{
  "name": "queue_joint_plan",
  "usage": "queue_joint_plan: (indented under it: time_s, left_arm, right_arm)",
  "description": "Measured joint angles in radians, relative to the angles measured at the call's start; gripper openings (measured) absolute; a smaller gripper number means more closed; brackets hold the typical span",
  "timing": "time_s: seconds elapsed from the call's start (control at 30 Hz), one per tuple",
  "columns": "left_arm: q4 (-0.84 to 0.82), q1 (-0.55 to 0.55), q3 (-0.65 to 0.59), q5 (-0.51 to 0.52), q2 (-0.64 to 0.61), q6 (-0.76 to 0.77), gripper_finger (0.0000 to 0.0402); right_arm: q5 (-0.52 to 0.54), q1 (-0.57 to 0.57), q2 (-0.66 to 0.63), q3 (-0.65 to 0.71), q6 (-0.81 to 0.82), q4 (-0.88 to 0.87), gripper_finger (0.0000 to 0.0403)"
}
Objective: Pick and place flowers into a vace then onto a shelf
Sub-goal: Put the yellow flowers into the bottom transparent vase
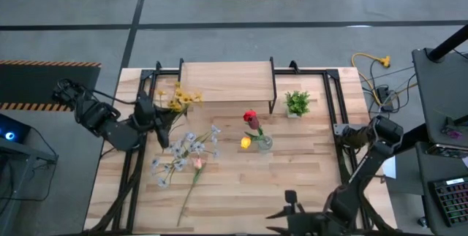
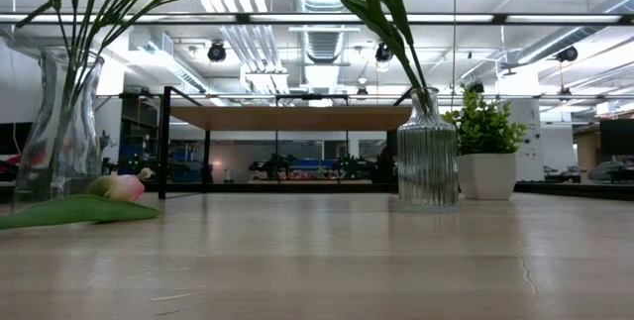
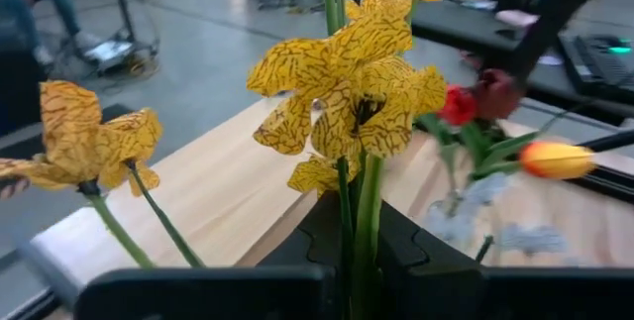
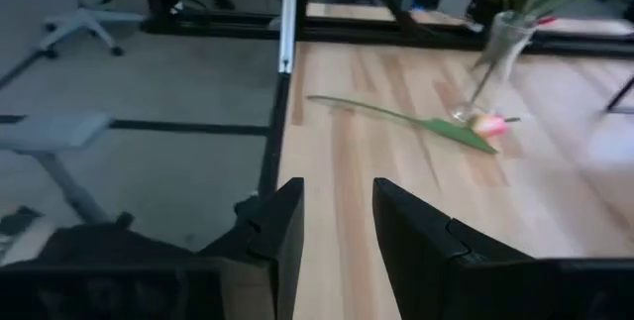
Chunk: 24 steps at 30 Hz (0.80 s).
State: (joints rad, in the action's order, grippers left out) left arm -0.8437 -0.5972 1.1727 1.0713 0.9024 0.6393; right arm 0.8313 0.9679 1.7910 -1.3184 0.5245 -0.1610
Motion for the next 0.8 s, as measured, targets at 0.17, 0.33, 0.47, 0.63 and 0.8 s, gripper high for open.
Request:
queue_joint_plan:
  time_s: [0.17, 0.33, 0.47, 0.63, 0.8]
  left_arm:
    - [0.107, -0.019, -0.001, -0.007, 0.0, -0.126, 0.0001]
    - [0.193, -0.031, -0.018, -0.018, 0.0, -0.207, 0.0001]
    - [0.3, -0.031, -0.055, -0.057, -0.008, -0.304, 0.0001]
    - [0.499, -0.031, -0.128, -0.159, -0.043, -0.451, 0.0001]
    - [0.663, -0.031, -0.237, -0.218, -0.114, -0.535, 0.0001]
  right_arm:
    - [0.118, 0.049, 0.038, 0.007, 0.0, 0.017, 0.0112]
    - [0.137, 0.056, 0.078, 0.009, 0.0, 0.02, 0.0111]
    - [0.141, 0.043, 0.095, 0.01, -0.007, 0.02, 0.0112]
    - [0.141, 0.026, 0.097, 0.012, -0.05, 0.019, 0.0111]
    - [0.141, 0.017, 0.097, 0.013, -0.06, 0.019, 0.0111]
